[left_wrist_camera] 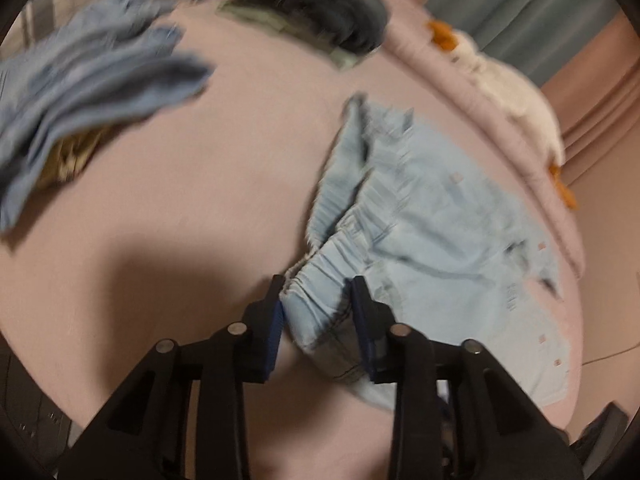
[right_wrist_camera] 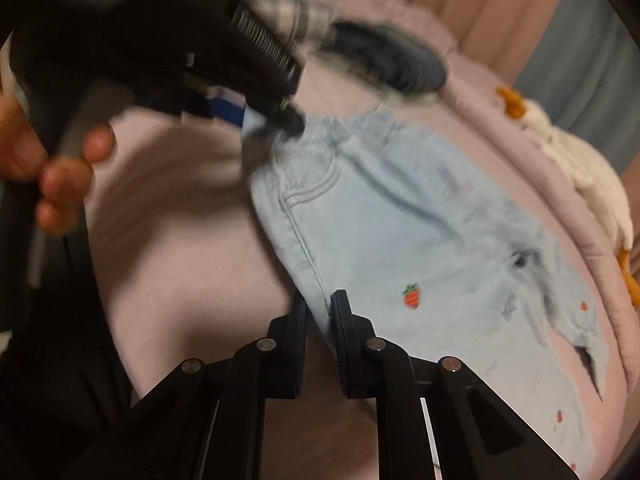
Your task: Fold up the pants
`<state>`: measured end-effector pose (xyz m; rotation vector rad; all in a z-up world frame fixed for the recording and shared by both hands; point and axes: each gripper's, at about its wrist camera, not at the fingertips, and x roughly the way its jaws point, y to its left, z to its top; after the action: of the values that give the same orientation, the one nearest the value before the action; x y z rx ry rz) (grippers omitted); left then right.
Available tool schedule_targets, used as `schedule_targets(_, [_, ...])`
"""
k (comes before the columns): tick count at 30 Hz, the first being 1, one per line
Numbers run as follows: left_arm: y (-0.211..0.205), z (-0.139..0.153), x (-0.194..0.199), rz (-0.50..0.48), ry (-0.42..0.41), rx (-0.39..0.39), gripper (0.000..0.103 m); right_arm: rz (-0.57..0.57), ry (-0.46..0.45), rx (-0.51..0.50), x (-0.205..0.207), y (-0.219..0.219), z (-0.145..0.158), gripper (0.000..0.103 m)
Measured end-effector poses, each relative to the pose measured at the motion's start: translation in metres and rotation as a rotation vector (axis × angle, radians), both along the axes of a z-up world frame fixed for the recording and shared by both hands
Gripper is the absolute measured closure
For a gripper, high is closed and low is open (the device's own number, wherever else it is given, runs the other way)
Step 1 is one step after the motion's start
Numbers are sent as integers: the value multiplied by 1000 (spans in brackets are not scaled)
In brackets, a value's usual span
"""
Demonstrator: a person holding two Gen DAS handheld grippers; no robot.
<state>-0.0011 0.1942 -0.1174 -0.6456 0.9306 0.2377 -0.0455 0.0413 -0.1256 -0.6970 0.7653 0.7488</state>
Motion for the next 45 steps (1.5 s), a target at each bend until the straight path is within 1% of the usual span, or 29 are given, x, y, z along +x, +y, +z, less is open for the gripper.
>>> schedule_targets(2, [7,-4,-7,14,-15,-37,64,-16,14,23,-2,-6,-3,86])
schedule_targets(3, [8,2,-8,7,-12,-18,58,-15,41,46,-2,-11,0,77])
schedule_targets(4, [7,8,-9,3,-7,17,56,-12,89,84,0,-17,6,66])
schedule_targets(5, [4,21,-11,5,-17,99,57,-10,136,133,2,-25,14,61])
schedule_targets(6, [2,31,-12,1,-40,148,55,-18,172,188,5,-35,23,55])
schedule_targets(7, [-1,43,-14,-8,-78,190,51,-38,180,232,9,-46,32,52])
schedule_targets(9, [-10,57,-9,-46,-125,229,45,-91,153,271,19,-61,44,51])
schedule_targets(10, [-18,61,-3,-84,-142,243,45,-124,135,279,28,-67,47,51])
schedule_targets(12, [-41,60,17,-197,-151,256,45,-205,119,262,49,-72,47,51])
schedule_targets(15, [-67,39,40,-309,-110,274,47,-249,91,257,67,-71,42,51])
schedule_targets(17, [-76,10,53,-359,-3,276,47,-276,93,224,78,-72,31,51])
schedule_targets(18, [-77,-3,53,-369,46,268,48,-296,117,191,84,-71,21,51])
schedule_targets(19, [-76,-8,47,-386,27,281,47,-305,156,154,87,-70,10,51])
schedule_targets(20, [-78,-4,41,-416,-6,315,46,-292,179,134,80,-73,0,51])
schedule_targets(22, [-79,-1,31,-484,-7,355,46,-234,160,135,60,-81,2,51])
schedule_targets(24, [-73,5,27,-517,-16,331,46,-184,215,112,51,-92,6,51])
schedule_targets(26, [-63,14,31,-523,-21,305,45,-156,279,107,55,-104,14,51])
schedule_targets(27, [-60,17,38,-516,-31,299,45,-157,280,107,61,-110,20,51])
schedule_targets(28, [-52,24,49,-496,-47,302,40,-164,256,108,70,-114,28,51])
schedule_targets(30, [-40,34,67,-448,-66,346,35,-186,201,142,93,-123,44,51])
schedule_targets(31, [-35,36,76,-433,-79,361,35,-206,184,169,109,-127,51,50])
schedule_targets(32, [-27,41,90,-415,-95,368,34,-220,172,196,125,-127,59,49])
schedule_targets(34, [-11,41,117,-397,-89,352,35,-226,149,239,164,-123,71,49])
schedule_targets(37, [9,37,159,-414,-59,345,35,-226,120,197,220,-105,77,48])
schedule_targets(38, [15,34,167,-422,-51,341,35,-224,113,179,229,-106,76,48])
schedule_targets(39, [21,32,176,-441,-38,325,35,-229,107,155,252,-99,76,48])
schedule_targets(41, [35,27,192,-452,-21,307,35,-234,110,137,283,-90,75,48])
schedule_targets(43, [44,19,204,-497,-5,246,35,-214,129,129,300,-93,74,46])
schedule_targets(45, [51,11,208,-539,8,204,34,-183,164,105,320,-80,66,44])
